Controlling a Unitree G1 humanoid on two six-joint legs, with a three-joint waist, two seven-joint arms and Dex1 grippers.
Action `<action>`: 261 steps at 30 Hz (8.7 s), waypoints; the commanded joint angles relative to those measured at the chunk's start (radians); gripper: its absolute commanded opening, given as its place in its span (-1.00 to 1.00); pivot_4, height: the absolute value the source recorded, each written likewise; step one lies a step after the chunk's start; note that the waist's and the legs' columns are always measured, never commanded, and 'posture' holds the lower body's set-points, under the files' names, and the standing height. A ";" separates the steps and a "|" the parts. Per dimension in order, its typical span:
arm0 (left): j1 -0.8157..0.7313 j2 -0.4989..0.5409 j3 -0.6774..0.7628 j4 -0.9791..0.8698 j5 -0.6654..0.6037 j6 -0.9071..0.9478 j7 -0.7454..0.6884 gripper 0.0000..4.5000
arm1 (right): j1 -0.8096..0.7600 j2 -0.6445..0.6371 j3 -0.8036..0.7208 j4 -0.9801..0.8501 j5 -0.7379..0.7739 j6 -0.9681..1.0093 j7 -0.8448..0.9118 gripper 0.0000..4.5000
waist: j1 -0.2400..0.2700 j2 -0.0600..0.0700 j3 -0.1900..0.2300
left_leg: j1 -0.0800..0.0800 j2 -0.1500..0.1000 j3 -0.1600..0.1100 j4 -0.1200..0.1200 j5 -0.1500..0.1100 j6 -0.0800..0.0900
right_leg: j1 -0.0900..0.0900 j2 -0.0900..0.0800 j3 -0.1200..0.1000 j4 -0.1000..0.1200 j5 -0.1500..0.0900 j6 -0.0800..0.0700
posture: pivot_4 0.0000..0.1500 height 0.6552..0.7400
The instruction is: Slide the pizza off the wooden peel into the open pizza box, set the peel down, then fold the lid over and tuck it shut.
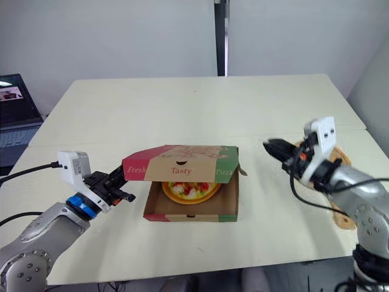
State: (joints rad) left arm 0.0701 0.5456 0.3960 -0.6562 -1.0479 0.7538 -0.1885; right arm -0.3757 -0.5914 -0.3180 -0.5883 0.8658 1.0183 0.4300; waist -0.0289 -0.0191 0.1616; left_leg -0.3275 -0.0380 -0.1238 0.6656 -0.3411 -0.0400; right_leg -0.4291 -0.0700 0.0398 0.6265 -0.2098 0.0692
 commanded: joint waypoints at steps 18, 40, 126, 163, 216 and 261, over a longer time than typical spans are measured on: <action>0.123 0.222 0.162 0.069 -0.191 0.098 -0.246 0.27 | -0.112 -0.034 0.241 0.017 -0.012 -0.025 0.084 -1.00 | 0.000 0.001 0.001 | -0.001 0.000 -0.001 -0.001 0.000 0.000 | -0.001 0.000 -0.002 -0.001 0.000 0.000 | 1.00 1.00; -0.477 0.549 -0.215 0.339 -0.008 0.154 -0.745 -0.98 | -0.095 -0.055 0.294 0.028 -0.075 -0.063 0.157 -1.00 | -0.005 0.000 0.013 | -0.005 -0.001 0.001 -0.004 0.002 -0.004 | -0.009 -0.001 0.000 0.000 -0.001 0.000 | 1.00 1.00; -0.547 0.368 -0.535 0.305 0.515 -0.069 -1.005 -1.00 | 0.170 -0.172 0.561 -0.204 -0.436 -0.307 0.156 0.96 | 0.001 -0.004 0.015 | -0.016 -0.001 -0.001 0.012 0.000 0.000 | -0.011 -0.001 -0.002 0.003 0.002 0.004 | 1.00 1.00; -0.525 0.345 -0.529 0.342 0.571 -0.121 -0.958 -1.00 | 0.259 -0.122 0.475 -0.126 -0.351 -0.314 0.296 -0.99 | 0.001 -0.004 0.015 | -0.011 -0.001 0.000 0.013 -0.002 0.004 | -0.006 -0.001 0.000 0.003 0.003 0.005 | 1.00 1.00; -0.511 0.349 -0.516 0.320 0.571 -0.110 -0.974 -1.00 | 0.107 -0.078 0.600 -0.227 -0.527 -0.269 0.200 0.69 | 0.001 -0.004 0.015 | -0.011 -0.001 0.000 0.013 -0.002 0.003 | -0.007 -0.001 0.000 0.004 0.003 0.005 | 1.00 1.00; -0.557 0.351 -0.498 0.339 0.572 -0.118 -1.018 -1.00 | 0.057 -0.106 0.632 -0.232 -0.664 -0.278 0.233 0.69 | 0.001 -0.004 0.015 | -0.011 -0.001 0.000 0.013 -0.002 0.003 | -0.007 -0.001 -0.001 0.004 0.003 0.005 | 1.00 1.00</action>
State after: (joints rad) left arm -0.4723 0.8816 -0.1218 -0.3057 -0.4704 0.6461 -1.1964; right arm -0.3087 -0.6989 0.3372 -0.7830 0.2109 0.7517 0.6742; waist -0.0279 -0.0230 0.1764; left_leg -0.3389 -0.0389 -0.1236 0.6788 -0.3430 -0.0365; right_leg -0.4358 -0.0707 0.0391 0.6301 -0.2070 0.0738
